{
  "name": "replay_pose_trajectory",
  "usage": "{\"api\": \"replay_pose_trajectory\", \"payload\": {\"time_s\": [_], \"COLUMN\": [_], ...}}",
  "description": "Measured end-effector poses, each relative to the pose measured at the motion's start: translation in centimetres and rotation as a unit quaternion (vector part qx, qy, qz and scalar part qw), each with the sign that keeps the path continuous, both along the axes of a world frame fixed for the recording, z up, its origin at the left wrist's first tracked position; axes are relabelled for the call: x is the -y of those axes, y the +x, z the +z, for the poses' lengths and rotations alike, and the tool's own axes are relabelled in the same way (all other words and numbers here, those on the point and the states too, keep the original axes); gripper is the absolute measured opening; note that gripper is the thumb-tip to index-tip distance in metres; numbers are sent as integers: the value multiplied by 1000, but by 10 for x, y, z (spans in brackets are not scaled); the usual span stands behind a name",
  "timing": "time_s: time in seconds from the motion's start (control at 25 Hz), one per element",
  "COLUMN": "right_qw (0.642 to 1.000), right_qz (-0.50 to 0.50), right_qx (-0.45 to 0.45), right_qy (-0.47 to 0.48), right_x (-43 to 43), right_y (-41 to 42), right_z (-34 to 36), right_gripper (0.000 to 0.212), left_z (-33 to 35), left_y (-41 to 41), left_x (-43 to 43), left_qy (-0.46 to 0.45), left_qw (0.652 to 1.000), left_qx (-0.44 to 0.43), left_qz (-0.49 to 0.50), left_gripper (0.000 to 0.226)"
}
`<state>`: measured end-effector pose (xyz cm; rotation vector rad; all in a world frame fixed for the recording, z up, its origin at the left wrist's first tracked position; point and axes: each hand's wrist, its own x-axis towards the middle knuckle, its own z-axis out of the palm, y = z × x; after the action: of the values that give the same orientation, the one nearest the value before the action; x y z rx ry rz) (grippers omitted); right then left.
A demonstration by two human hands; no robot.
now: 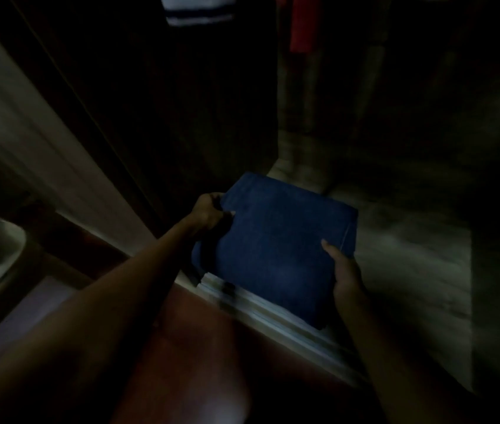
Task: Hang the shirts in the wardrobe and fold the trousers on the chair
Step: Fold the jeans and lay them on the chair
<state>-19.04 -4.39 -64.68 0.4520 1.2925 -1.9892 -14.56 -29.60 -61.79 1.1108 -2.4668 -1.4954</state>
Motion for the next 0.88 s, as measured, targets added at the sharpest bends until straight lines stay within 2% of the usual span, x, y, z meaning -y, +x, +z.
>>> {"api": "replay_pose_trajectory", "payload": {"time_s": [0.16, 0.24, 0.32, 0.4, 0.44, 0.48, 0.52, 0.6, 0.64, 0.68, 0.72, 0.8, 0.88], "right_qw": [998, 996, 993, 980, 956, 910, 846, 710, 659, 631, 623, 629, 610], "right_qz": [-40, -45, -34, -39, -38, -23, -10, 44, 91, 140, 174, 194, 189], "right_qx": [-52, -72, -90, -134, -178, -236, -313, -506, -567, -587, -581, -552, -560], "right_qy": [0, 22, 66, 141, 229, 341, 431, 488, 486, 487, 494, 512, 527], "right_x": [27, 37, 43, 46, 48, 49, 50, 53, 55, 55, 55, 57, 63], "right_y": [-33, -46, -54, -59, -61, -64, -64, -56, -53, -48, -45, -38, -35], "right_z": [-75, -106, -131, -145, -147, -145, -139, -132, -135, -138, -147, -159, -166], "right_gripper": [33, 37, 41, 48, 58, 72, 80, 74, 70, 71, 75, 74, 65], "left_z": [-57, -80, -100, -117, -124, -130, -143, -162, -170, -176, -180, -185, -189], "left_y": [-25, -33, -40, -39, -37, -33, -28, -17, -15, -14, -14, -14, -16], "left_x": [23, 26, 23, 7, -2, -13, -17, -24, -25, -24, -24, -23, -21], "left_qy": [-29, -52, -145, -266, -295, -312, -326, -342, -340, -341, -348, -362, -360], "left_qw": [998, 995, 986, 958, 950, 943, 936, 924, 924, 923, 919, 911, 909], "left_qx": [-57, -89, -30, 20, 6, -22, -49, -60, -40, -13, 12, 31, 31], "left_qz": [13, -12, -73, -104, -106, -112, -125, -160, -171, -177, -184, -195, -207], "left_gripper": [52, 66, 85, 83, 76, 68, 60, 59, 61, 62, 63, 64, 67]}}
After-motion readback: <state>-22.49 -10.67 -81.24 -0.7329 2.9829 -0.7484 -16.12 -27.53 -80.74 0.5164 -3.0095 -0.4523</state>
